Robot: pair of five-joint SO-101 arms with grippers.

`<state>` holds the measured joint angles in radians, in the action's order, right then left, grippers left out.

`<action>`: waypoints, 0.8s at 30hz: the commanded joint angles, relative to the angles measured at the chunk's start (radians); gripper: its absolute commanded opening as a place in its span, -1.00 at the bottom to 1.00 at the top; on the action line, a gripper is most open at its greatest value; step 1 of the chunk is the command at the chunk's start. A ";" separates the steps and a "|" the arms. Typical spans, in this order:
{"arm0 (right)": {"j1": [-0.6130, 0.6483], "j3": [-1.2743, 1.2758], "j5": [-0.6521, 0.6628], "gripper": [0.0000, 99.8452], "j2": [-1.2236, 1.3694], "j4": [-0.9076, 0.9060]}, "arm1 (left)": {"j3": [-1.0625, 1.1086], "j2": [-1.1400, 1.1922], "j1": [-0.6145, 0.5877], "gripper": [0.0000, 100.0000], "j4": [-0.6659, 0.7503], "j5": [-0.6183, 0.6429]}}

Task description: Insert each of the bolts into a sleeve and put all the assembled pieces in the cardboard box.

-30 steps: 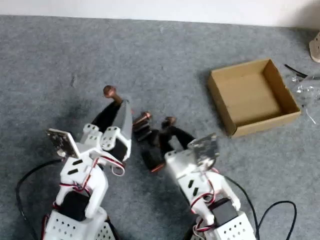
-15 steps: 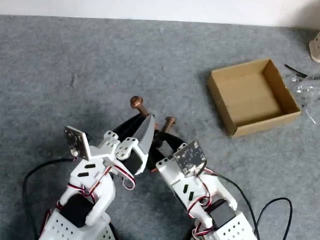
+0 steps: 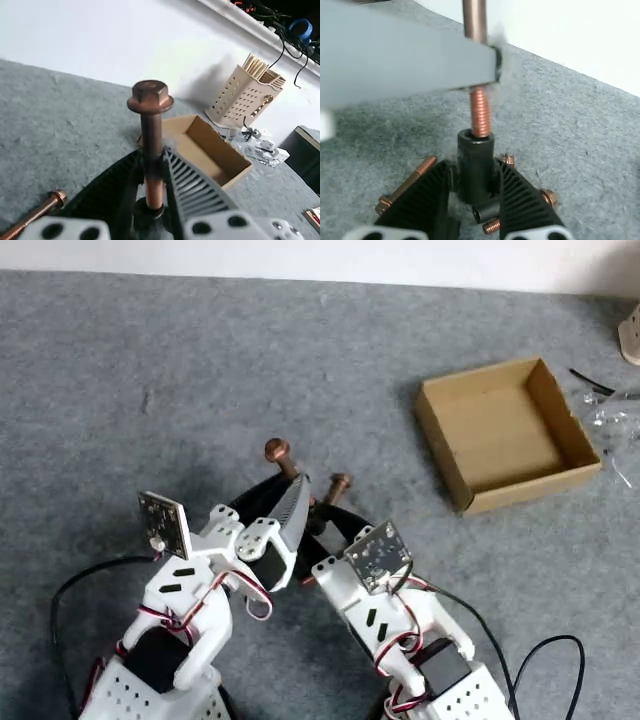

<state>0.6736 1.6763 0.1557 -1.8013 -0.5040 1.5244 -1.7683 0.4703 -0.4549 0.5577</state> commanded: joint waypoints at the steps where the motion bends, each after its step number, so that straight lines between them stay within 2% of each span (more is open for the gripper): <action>1: 0.004 0.148 0.012 -0.99 -0.021 0.024 | -0.001 -0.005 0.015 -0.99 -0.006 -0.006; 6: 0.004 0.148 0.012 -0.99 -0.021 0.024 | 0.004 -0.005 0.022 -0.99 -0.017 -0.005; 13: 0.004 0.148 0.012 -0.99 -0.021 0.022 | -0.022 -0.005 0.025 -0.99 -0.138 -0.003; 24: -0.022 0.148 0.012 -0.99 -0.021 0.024 | -0.024 -0.005 0.016 -0.96 -0.140 -0.005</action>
<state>0.6751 1.6763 0.1588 -1.7998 -0.5040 1.5382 -1.7699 0.4826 -0.5961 0.5577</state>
